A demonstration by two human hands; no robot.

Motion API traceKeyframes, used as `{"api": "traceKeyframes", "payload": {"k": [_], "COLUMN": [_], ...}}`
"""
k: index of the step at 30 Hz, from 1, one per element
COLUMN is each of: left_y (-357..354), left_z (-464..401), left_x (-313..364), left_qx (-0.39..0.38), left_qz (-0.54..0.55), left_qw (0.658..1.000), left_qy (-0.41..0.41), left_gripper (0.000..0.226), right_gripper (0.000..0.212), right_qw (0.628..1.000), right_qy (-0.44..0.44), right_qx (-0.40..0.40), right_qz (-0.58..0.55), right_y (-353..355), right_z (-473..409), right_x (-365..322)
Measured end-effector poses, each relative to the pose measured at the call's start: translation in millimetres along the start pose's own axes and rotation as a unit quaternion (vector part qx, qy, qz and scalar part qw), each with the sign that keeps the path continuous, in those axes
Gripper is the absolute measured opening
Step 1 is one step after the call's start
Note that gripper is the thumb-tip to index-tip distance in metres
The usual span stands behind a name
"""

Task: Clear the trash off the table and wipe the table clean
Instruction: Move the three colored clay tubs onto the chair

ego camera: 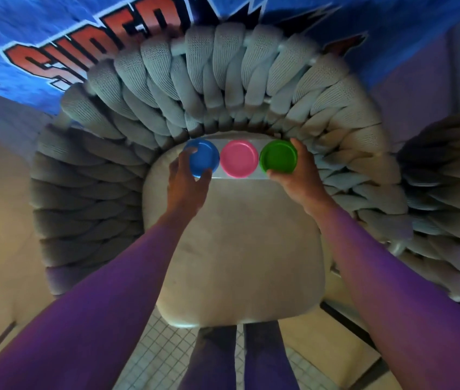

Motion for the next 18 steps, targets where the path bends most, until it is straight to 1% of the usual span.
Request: {"api": "traceKeyframes", "payload": {"k": [2,5,8,11,13,18], "left_y": [-1,0,4,9,9,18], "left_z": [0,2,9,21,32,75], "left_x": [-3,-1,7,18,25,56], "left_qx": [-0.006,-0.027,-0.048,-0.062,-0.078,-0.109], "left_qz": [-0.002,-0.018,-0.054,-0.092,-0.112,-0.143], "left_qw": [1.0,0.999,0.997,0.994,0.99,0.982], "left_qy": [-0.003,-0.012,-0.014,-0.021,-0.035,-0.056], "left_gripper": [0.056,0.06,0.067,0.072,0.07,0.068], "right_gripper": [0.083,0.092,0.1,0.096,0.094,0.105], "right_qw": [1.0,1.0,1.0,1.0,0.999,0.997], "right_qy": [0.013,0.017,-0.01,-0.017,-0.035,-0.062], "right_qx": [0.006,0.007,0.0,-0.002,-0.009,-0.037], "right_qz": [0.004,0.015,0.022,0.025,0.025,0.041], "right_y": [1,1,2,11,16,25], "right_z": [1,7,19,35,45,85], "right_x": [-1,2,9,14,19,15]}}
Point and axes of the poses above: each hand's wrist, its own z-axis away from the middle knuckle, its own y-axis out of the back of the hand, x = y × z, the point moved 9 cm from there along -z, towards the middle knuckle, and after that the axes turned 9 degrees about -y, right-handed, at the moved point
